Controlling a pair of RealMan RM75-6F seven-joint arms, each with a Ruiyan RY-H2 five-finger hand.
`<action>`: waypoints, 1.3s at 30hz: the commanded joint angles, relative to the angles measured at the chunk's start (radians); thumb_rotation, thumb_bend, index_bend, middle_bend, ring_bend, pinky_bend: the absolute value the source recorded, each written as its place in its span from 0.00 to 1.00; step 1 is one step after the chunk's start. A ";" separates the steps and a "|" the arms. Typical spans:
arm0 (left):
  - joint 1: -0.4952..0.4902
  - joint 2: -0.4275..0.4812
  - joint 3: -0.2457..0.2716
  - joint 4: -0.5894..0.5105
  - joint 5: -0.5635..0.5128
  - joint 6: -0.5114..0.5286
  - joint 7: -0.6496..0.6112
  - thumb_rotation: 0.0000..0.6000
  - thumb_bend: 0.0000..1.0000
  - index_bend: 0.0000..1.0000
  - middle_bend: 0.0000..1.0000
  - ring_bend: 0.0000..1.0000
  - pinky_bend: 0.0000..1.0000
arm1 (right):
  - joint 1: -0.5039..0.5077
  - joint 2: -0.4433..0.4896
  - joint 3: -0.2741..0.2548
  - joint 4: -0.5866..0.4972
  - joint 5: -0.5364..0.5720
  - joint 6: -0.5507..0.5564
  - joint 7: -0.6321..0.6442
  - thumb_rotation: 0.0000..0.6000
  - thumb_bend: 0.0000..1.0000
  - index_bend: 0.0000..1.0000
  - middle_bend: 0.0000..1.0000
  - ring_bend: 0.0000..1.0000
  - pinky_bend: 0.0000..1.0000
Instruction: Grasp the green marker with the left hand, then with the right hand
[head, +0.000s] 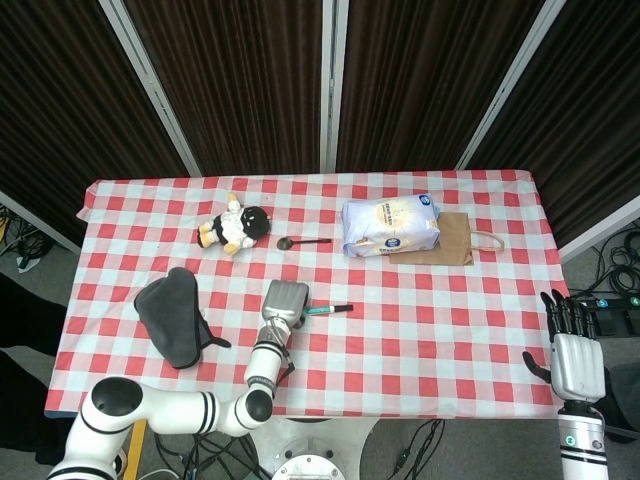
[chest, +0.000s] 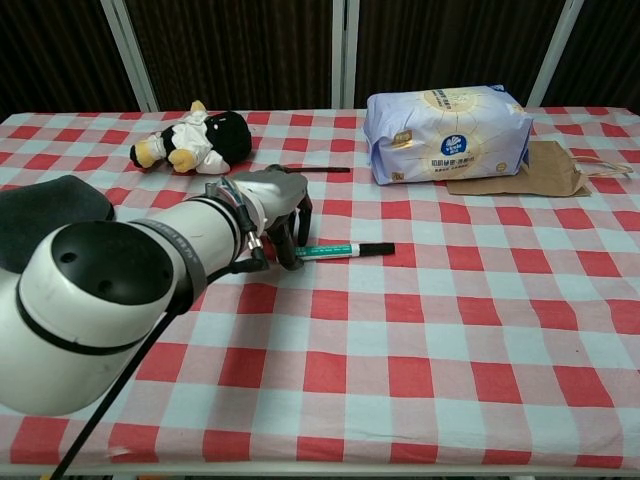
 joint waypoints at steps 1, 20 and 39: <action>0.001 -0.002 -0.001 0.004 -0.002 -0.004 0.002 1.00 0.30 0.50 0.53 0.47 0.53 | 0.000 -0.001 -0.001 0.001 0.002 -0.004 0.000 1.00 0.07 0.00 0.02 0.00 0.00; 0.019 0.020 -0.012 -0.032 0.018 -0.011 -0.018 1.00 0.42 0.53 0.56 0.49 0.56 | 0.004 0.000 -0.005 -0.007 0.000 -0.012 -0.011 1.00 0.07 0.00 0.02 0.00 0.00; 0.021 0.107 0.041 -0.199 0.195 0.042 -0.032 1.00 0.43 0.54 0.56 0.50 0.56 | 0.218 -0.113 0.056 -0.075 -0.126 -0.140 -0.250 1.00 0.08 0.17 0.18 0.00 0.00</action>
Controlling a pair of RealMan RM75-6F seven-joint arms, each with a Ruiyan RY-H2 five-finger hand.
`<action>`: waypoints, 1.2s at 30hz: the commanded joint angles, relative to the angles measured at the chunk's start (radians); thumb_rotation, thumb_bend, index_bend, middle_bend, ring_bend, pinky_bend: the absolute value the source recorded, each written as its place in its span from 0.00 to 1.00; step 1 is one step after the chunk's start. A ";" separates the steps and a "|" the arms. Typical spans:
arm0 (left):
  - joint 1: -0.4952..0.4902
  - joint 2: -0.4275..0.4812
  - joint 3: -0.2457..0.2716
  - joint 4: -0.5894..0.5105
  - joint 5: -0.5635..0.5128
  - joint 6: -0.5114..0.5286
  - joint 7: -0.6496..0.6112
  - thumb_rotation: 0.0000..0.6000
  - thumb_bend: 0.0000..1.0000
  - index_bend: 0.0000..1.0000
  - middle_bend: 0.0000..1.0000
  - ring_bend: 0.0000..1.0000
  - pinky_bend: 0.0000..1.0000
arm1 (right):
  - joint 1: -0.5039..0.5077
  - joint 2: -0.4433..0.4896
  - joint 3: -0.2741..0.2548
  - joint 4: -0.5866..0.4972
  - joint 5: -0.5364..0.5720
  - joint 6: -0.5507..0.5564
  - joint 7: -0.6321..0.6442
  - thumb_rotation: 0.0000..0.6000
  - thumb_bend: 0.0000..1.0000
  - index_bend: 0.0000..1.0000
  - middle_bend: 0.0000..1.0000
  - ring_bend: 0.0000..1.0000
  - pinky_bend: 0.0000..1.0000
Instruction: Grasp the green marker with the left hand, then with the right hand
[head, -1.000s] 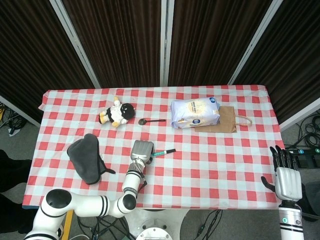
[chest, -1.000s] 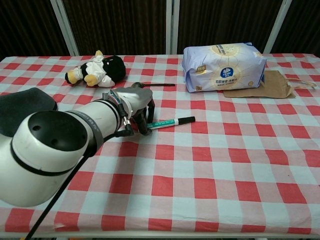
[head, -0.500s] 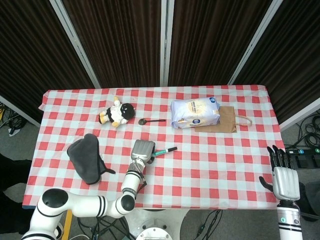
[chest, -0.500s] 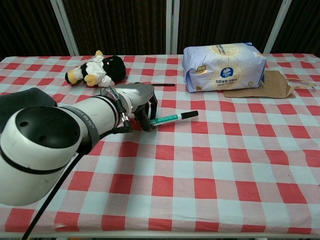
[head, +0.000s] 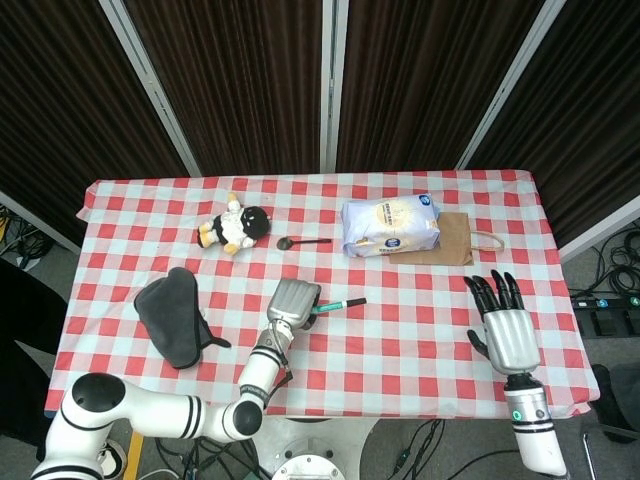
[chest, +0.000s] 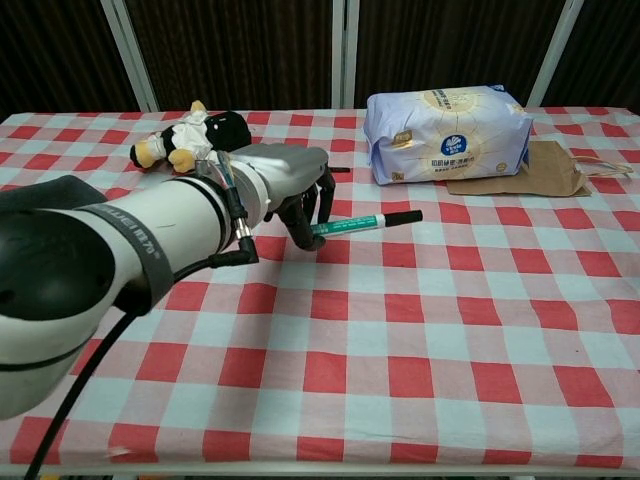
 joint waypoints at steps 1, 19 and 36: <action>-0.005 0.025 0.010 -0.017 0.055 0.004 -0.006 1.00 0.43 0.54 0.56 0.50 0.56 | 0.075 -0.039 0.041 -0.024 0.009 -0.080 -0.045 1.00 0.08 0.19 0.19 0.00 0.00; -0.002 0.077 0.021 -0.056 0.165 0.000 -0.062 1.00 0.43 0.54 0.56 0.50 0.56 | 0.287 -0.274 0.118 0.118 0.117 -0.223 -0.136 1.00 0.10 0.41 0.36 0.10 0.03; -0.010 0.063 0.016 -0.062 0.131 0.029 -0.034 1.00 0.43 0.54 0.56 0.50 0.56 | 0.347 -0.397 0.111 0.252 0.111 -0.177 -0.095 1.00 0.12 0.53 0.45 0.17 0.06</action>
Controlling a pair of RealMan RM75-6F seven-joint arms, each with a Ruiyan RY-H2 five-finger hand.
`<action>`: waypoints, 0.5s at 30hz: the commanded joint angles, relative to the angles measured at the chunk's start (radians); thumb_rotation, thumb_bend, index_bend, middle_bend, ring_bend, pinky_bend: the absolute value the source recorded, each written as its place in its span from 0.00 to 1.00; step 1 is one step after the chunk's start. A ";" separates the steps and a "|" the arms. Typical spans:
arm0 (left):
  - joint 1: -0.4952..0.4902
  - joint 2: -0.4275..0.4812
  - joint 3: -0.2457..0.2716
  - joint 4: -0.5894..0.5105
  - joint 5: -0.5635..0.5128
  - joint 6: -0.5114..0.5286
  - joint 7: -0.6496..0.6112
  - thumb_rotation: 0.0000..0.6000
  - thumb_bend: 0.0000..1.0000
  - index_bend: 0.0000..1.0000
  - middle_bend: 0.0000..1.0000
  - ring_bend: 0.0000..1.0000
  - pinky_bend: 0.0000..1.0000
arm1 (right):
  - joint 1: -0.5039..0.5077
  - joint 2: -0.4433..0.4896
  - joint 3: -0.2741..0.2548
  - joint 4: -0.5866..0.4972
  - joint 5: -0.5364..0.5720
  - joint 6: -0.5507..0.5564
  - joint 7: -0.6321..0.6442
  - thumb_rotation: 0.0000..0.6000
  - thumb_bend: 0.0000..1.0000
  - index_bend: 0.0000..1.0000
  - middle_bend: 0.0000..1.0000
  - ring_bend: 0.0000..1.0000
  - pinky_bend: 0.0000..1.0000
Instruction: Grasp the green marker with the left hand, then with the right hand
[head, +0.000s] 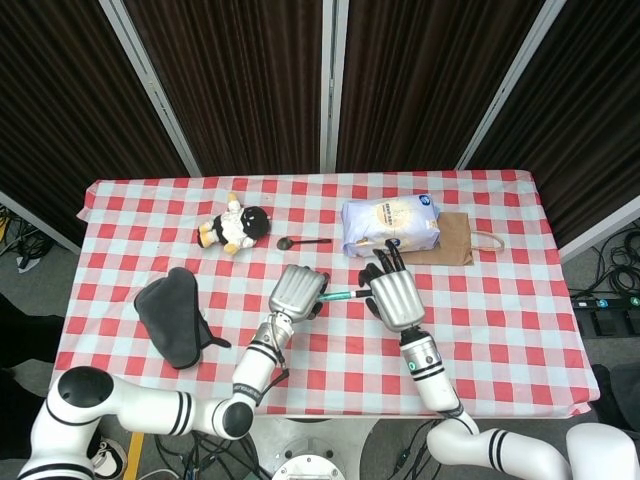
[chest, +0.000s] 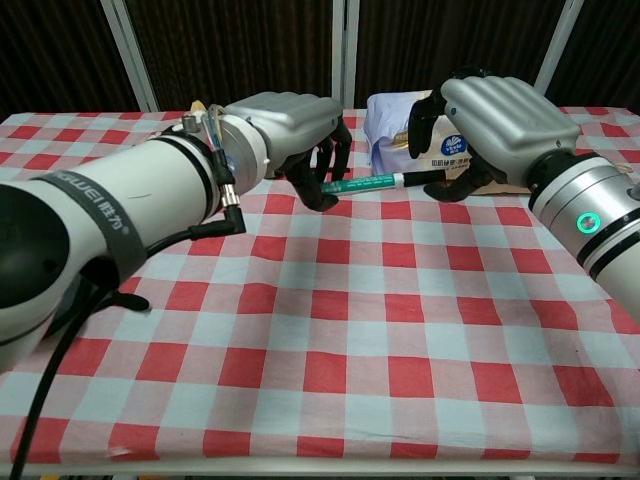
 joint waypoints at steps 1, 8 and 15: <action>-0.005 -0.005 -0.003 0.000 -0.010 0.008 0.013 1.00 0.43 0.54 0.56 0.50 0.56 | 0.006 -0.015 -0.004 0.017 -0.002 0.009 0.007 1.00 0.12 0.53 0.45 0.18 0.07; -0.009 -0.006 -0.008 -0.010 -0.024 0.023 0.029 1.00 0.43 0.54 0.56 0.50 0.56 | 0.013 -0.035 -0.010 0.045 0.009 0.013 0.021 1.00 0.12 0.55 0.47 0.18 0.07; -0.011 -0.005 -0.005 -0.021 -0.016 0.032 0.035 1.00 0.43 0.54 0.56 0.50 0.56 | 0.016 -0.044 -0.013 0.059 0.015 0.021 0.032 1.00 0.12 0.55 0.48 0.18 0.07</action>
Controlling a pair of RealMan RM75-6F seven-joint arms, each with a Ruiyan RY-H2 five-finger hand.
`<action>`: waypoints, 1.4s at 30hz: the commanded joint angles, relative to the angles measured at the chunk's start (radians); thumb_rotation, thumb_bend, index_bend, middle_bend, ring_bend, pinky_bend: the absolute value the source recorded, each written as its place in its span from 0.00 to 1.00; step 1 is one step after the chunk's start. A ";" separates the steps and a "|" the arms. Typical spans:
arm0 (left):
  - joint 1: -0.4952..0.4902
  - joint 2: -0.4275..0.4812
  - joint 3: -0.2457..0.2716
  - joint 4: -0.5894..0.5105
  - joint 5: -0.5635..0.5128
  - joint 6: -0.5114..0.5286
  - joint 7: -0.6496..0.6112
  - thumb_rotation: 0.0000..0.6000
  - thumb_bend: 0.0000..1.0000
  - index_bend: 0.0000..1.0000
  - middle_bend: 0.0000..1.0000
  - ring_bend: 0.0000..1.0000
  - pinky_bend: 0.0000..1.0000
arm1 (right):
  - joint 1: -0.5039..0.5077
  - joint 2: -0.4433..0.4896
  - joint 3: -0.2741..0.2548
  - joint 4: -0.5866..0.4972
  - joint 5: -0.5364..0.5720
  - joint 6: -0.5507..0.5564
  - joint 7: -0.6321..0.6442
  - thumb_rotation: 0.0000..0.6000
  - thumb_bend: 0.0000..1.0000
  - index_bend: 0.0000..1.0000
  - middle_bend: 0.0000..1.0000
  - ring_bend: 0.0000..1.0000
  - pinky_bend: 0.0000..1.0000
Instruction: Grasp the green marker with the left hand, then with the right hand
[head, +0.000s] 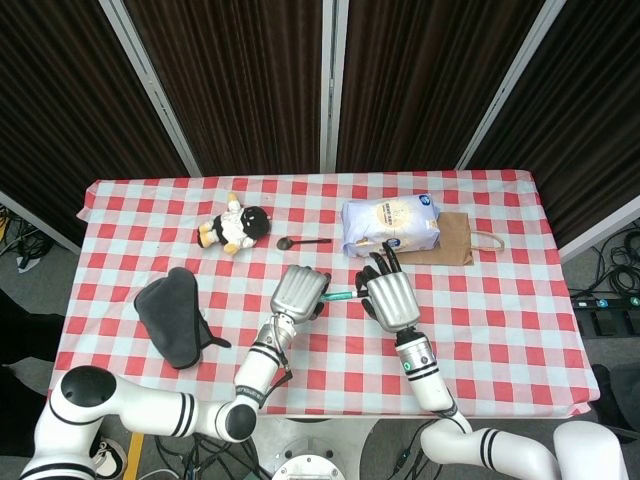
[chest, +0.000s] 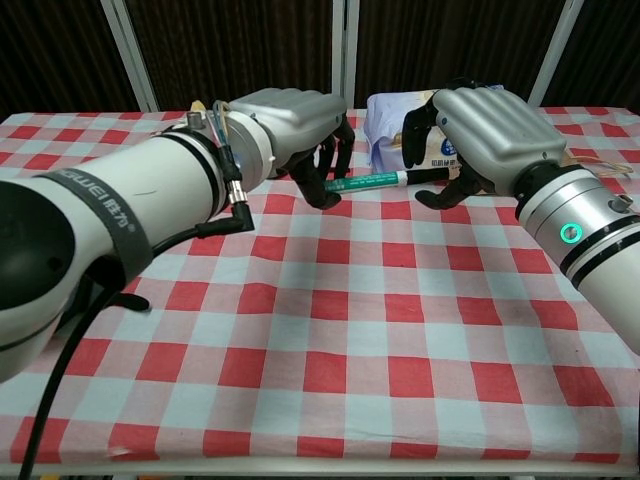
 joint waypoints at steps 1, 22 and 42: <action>-0.001 0.000 0.001 -0.002 -0.002 0.001 0.003 1.00 0.43 0.54 0.56 0.50 0.56 | 0.001 -0.002 -0.001 0.004 0.001 0.004 0.004 1.00 0.12 0.55 0.48 0.18 0.07; -0.003 -0.006 0.009 0.010 -0.012 -0.008 0.011 1.00 0.43 0.54 0.56 0.50 0.56 | 0.016 -0.022 -0.006 0.028 0.007 0.012 0.019 1.00 0.14 0.61 0.53 0.22 0.08; -0.002 -0.010 0.015 0.021 -0.017 -0.013 0.011 1.00 0.43 0.54 0.56 0.50 0.56 | 0.021 -0.032 -0.006 0.043 0.017 0.020 0.017 1.00 0.25 0.78 0.66 0.30 0.13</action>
